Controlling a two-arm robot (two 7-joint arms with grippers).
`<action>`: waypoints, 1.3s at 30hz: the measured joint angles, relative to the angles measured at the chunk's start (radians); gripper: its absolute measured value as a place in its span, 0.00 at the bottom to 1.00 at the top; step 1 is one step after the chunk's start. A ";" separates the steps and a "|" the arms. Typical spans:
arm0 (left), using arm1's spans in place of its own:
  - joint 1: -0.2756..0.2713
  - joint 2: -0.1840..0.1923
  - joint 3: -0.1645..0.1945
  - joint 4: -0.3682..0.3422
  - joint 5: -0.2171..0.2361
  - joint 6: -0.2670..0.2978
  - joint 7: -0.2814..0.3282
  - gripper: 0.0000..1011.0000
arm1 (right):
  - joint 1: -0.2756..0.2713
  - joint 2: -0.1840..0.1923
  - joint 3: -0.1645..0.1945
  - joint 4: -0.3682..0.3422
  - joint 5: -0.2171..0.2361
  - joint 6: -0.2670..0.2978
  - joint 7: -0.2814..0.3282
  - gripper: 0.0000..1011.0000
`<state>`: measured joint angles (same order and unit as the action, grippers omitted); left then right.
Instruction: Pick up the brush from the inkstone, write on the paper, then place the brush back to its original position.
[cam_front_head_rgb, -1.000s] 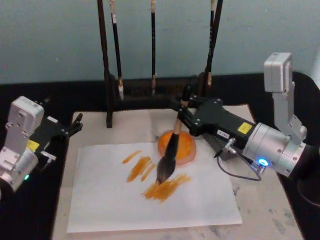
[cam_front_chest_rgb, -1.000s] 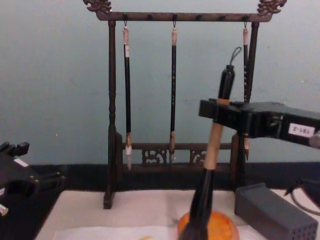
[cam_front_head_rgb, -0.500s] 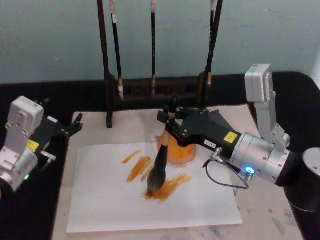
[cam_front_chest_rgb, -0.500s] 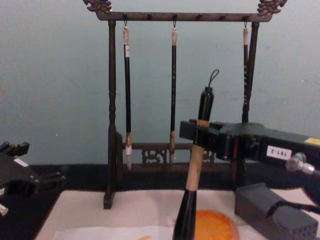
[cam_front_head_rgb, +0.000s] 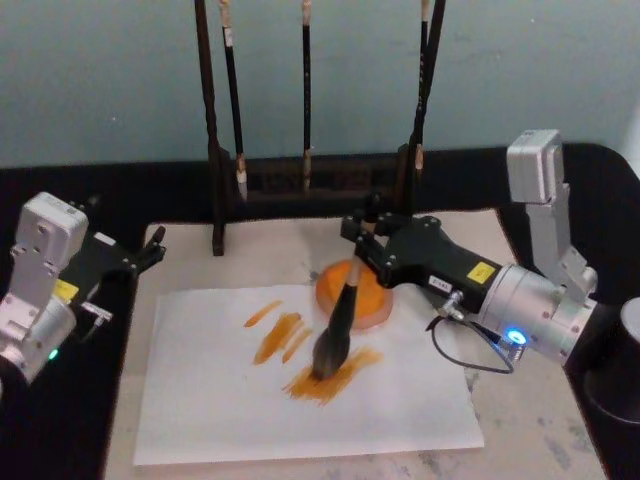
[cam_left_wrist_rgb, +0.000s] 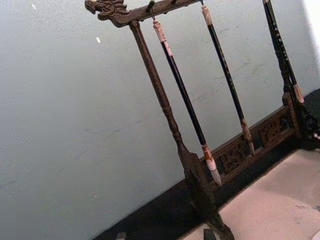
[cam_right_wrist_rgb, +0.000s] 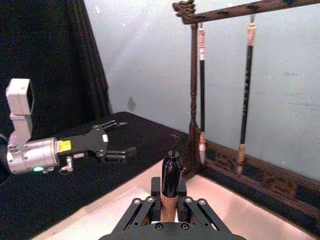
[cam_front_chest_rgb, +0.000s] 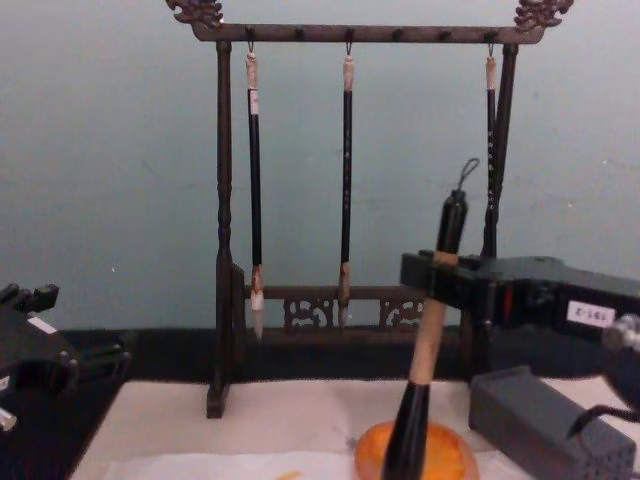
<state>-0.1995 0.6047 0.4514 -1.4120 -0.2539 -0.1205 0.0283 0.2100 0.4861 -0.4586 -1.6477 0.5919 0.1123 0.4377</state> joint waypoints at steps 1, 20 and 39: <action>0.000 0.000 0.000 0.000 0.000 0.000 0.000 0.99 | -0.002 0.002 0.006 0.000 0.002 0.000 -0.004 0.17; 0.000 0.000 0.000 0.000 0.000 0.000 0.000 0.99 | -0.019 0.009 0.038 -0.019 0.036 0.001 -0.004 0.17; 0.000 0.000 0.000 0.000 0.000 0.000 0.000 0.99 | 0.018 0.003 0.041 -0.035 0.026 -0.026 -0.010 0.17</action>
<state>-0.1995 0.6047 0.4514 -1.4120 -0.2539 -0.1205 0.0283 0.2275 0.4895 -0.4178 -1.6826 0.6184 0.0860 0.4273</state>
